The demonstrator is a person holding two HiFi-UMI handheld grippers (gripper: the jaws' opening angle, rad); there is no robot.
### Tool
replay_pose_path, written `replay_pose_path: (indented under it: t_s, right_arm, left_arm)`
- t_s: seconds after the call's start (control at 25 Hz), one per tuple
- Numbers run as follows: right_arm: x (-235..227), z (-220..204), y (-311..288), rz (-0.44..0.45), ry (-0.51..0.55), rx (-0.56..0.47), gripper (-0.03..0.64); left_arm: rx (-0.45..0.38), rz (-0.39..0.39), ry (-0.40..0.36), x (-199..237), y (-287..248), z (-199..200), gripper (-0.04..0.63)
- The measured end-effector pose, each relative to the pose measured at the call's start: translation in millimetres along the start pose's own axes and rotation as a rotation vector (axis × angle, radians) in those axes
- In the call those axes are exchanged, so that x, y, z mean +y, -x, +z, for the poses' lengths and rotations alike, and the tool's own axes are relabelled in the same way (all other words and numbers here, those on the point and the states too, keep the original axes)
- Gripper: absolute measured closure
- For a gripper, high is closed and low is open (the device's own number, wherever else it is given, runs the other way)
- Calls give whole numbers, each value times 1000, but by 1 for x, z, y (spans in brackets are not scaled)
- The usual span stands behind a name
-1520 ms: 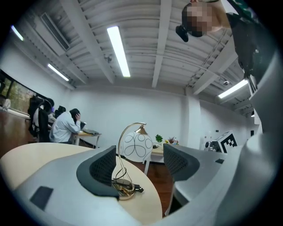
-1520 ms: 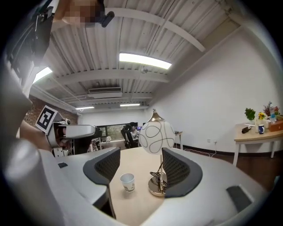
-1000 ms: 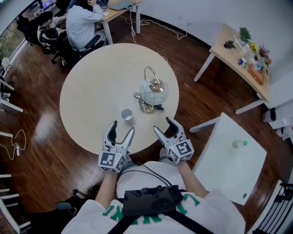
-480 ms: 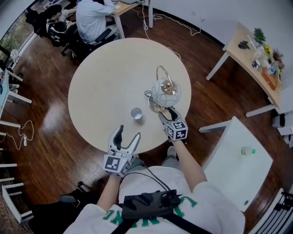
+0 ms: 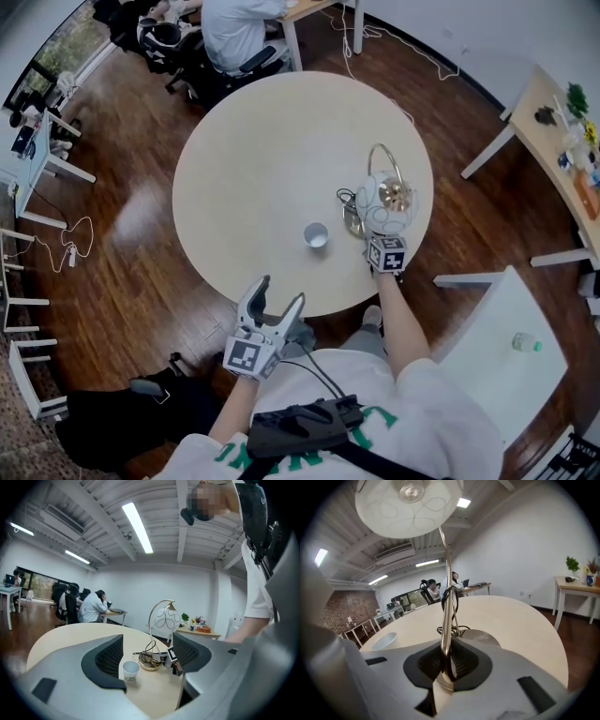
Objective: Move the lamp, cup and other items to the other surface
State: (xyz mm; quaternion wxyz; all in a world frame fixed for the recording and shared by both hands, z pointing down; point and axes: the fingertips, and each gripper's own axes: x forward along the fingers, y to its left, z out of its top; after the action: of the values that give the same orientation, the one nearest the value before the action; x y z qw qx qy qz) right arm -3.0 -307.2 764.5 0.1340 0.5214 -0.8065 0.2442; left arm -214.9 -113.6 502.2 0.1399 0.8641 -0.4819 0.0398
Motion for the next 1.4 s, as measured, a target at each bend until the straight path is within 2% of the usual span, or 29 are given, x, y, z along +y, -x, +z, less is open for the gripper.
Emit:
replay_pose_path:
  t_s: [0.08,0.28,0.48,0.88,1.04,1.24,1.4]
  right_arm:
    - [1,3,3,33,-14,6,599]
    - [17,4,7,123,-45,74,601]
    - [31,9,17,107,-101,55,603]
    - [30,20,46,72,-177,59,603]
    - [27,4,70,74,-185,36,603]
    - [45,16,83,93,-199,36,603]
    - [52,8,96,84,-219,24,603]
  left_arm:
    - [-1,7,0,3,3,-1,270]
    - [-19,-38,10,-10,-4,9,270]
    - [-46,-67,8,-13,-6,18,270]
    - [-62,-63,14,-5,-3,23,270]
    - [-71,-90,12,-23,-1,2,270]
    - [-54,-135,13,-21,-12,15,270]
    - [-47,-170,-14,-21,-18,4,270]
